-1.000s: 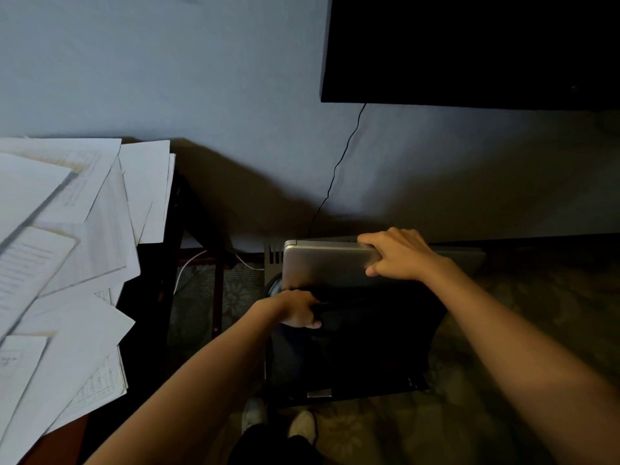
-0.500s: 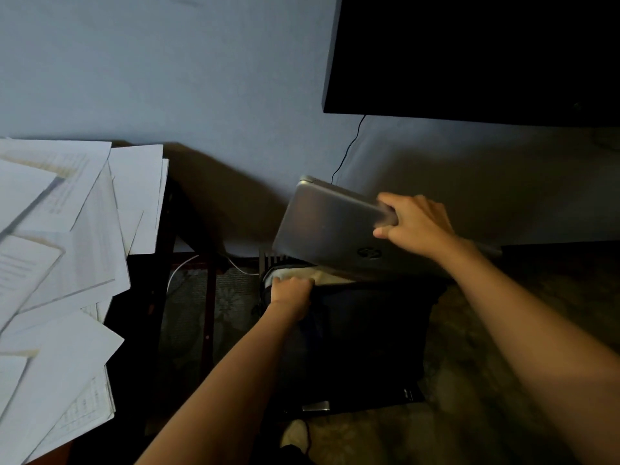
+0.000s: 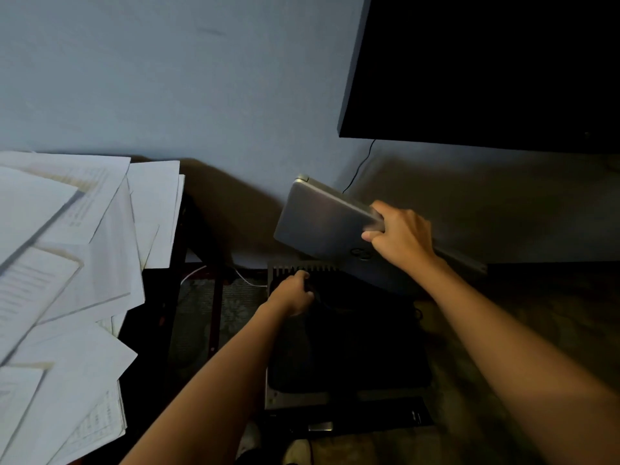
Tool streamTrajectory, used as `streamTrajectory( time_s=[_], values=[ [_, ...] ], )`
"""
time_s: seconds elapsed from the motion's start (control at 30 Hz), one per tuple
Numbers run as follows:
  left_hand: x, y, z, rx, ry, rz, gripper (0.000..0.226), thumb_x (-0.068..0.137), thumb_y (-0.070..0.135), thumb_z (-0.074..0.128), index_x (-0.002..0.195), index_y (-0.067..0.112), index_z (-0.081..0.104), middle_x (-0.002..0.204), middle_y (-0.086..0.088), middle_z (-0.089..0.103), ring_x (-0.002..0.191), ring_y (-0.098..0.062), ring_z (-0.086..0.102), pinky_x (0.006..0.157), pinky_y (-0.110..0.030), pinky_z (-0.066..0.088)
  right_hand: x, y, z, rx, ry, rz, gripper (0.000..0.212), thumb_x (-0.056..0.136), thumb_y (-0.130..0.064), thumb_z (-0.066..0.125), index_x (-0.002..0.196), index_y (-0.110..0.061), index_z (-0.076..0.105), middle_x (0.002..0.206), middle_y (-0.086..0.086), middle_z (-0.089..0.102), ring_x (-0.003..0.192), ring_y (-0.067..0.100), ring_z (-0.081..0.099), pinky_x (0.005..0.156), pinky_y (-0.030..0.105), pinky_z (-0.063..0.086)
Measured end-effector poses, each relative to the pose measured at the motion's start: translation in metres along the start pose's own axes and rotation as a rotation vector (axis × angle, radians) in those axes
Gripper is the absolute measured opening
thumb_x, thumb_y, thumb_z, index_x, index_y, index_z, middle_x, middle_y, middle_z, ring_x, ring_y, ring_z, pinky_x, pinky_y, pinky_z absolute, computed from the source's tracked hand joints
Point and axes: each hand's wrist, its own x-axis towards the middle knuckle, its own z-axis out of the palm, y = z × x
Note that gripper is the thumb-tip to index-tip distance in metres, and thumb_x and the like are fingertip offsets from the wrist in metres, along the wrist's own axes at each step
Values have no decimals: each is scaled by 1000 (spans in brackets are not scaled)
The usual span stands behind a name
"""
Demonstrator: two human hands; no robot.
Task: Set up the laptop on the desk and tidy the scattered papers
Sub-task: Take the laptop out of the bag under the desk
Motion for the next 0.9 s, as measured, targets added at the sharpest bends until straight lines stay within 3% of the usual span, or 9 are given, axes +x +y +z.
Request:
streamTrajectory(
  time_s=[0.17, 0.27, 0.33, 0.4, 0.5, 0.57, 0.63, 0.8, 0.9],
  values=[
    [0, 6, -9, -557, 86, -153, 78, 91, 34, 59, 147, 3, 15, 146, -16, 37, 129, -31, 43, 105, -35, 38, -1, -12, -4, 200, 42, 101, 24, 81, -31, 68, 96, -16, 57, 96, 7, 64, 92, 29, 59, 78, 36, 48],
    [-9, 9, -13, -873, 104, -192, 102, 85, 35, 67, 149, 3, -6, 154, -17, 20, 139, -31, 29, 113, -38, 29, 2, -18, -13, 340, 89, 183, 24, 76, -26, 71, 91, -12, 59, 89, 6, 59, 86, 26, 54, 76, 37, 49],
    [-13, 11, -14, -998, 138, -209, 109, 81, 36, 71, 149, 5, -9, 154, -14, 20, 139, -30, 29, 111, -38, 27, 5, -17, -18, 454, 95, 254, 21, 73, -21, 73, 81, -9, 57, 80, 5, 56, 82, 28, 54, 74, 39, 49],
    [-18, 17, -18, -1119, 162, -191, 113, 70, 45, 78, 149, 5, 8, 148, -10, 34, 133, -28, 40, 106, -36, 32, 4, -16, -21, 587, 98, 303, 24, 71, -18, 75, 75, -4, 56, 75, 6, 59, 78, 31, 57, 68, 39, 48],
    [-22, 21, -25, -1315, 183, -135, 102, 45, 51, 88, 128, 3, 53, 128, -9, 60, 110, -23, 62, 101, -37, 46, 0, -18, -25, 735, 113, 345, 36, 69, -14, 75, 89, 9, 55, 76, 8, 59, 71, 25, 53, 65, 33, 40],
    [-35, 25, -32, -1367, 254, -124, 72, 61, 37, 86, 119, 3, 61, 119, -9, 66, 105, -23, 64, 99, -38, 48, -1, -21, -28, 789, 107, 332, 32, 69, -12, 75, 81, 7, 52, 76, 8, 57, 71, 21, 50, 66, 31, 38],
    [-48, 23, -37, -1340, 342, -151, 60, 72, 29, 81, 120, 1, 58, 116, -9, 64, 108, -26, 62, 97, -35, 48, -3, -27, -30, 829, 80, 319, 22, 72, -11, 75, 70, -6, 53, 79, 7, 60, 75, 23, 55, 69, 34, 46],
    [-85, 2, -51, -1295, 500, -195, 82, 68, 34, 83, 130, -1, 42, 123, -11, 54, 116, -30, 53, 93, -32, 43, -9, -48, -13, 940, -2, 307, 19, 67, -13, 77, 72, -16, 59, 88, 8, 68, 90, 30, 67, 87, 47, 54],
    [-109, -19, -64, -1272, 555, -198, 80, 66, 35, 84, 127, -1, 46, 119, -11, 56, 113, -29, 54, 91, -33, 42, -15, -70, -4, 1028, -64, 290, 19, 70, -10, 75, 81, -12, 59, 92, 6, 66, 102, 30, 64, 96, 45, 49]
  ],
)
